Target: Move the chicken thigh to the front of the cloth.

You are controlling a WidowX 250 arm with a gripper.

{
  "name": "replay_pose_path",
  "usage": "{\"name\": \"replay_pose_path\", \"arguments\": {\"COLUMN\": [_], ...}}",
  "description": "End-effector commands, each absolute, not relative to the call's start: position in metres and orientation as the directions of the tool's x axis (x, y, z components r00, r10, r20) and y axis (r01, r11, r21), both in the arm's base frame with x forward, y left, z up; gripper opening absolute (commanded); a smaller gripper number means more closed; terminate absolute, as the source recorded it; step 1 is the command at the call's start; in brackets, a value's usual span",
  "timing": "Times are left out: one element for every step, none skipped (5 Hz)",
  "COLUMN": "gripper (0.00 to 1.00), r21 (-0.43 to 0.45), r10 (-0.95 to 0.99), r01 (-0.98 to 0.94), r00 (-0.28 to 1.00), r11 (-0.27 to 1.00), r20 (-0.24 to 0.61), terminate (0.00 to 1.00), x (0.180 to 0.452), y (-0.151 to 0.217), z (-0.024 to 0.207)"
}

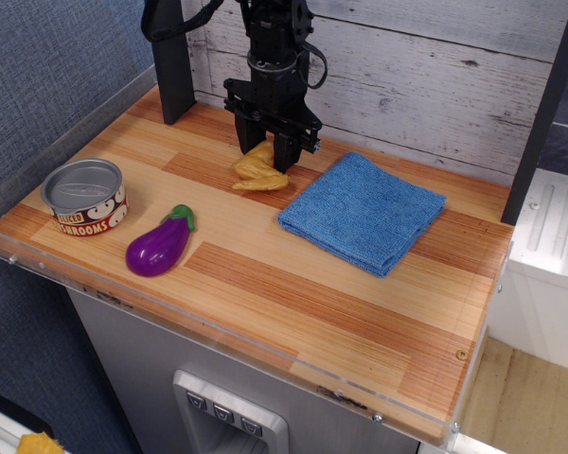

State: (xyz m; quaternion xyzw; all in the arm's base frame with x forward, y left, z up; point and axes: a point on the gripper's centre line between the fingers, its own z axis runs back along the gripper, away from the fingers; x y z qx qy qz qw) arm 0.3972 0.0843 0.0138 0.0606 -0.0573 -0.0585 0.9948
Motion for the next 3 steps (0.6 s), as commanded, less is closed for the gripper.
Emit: {"name": "replay_pose_path", "arguments": {"gripper": [0.0, 0.0, 0.0], "r21": [0.214, 0.217, 0.167], "r10": [-0.027, 0.025, 0.005], "r01": [0.009, -0.047, -0.029], "r00": [0.996, 0.994, 0.99], "r11": [0.977, 0.975, 0.986], "r20": [0.083, 0.103, 0.142], "terminate": [0.0, 0.0, 0.0], "x": [0.381, 0.353, 0.319], "y": [0.073, 0.063, 0.041], "z": [0.079, 0.093, 0.091]}}
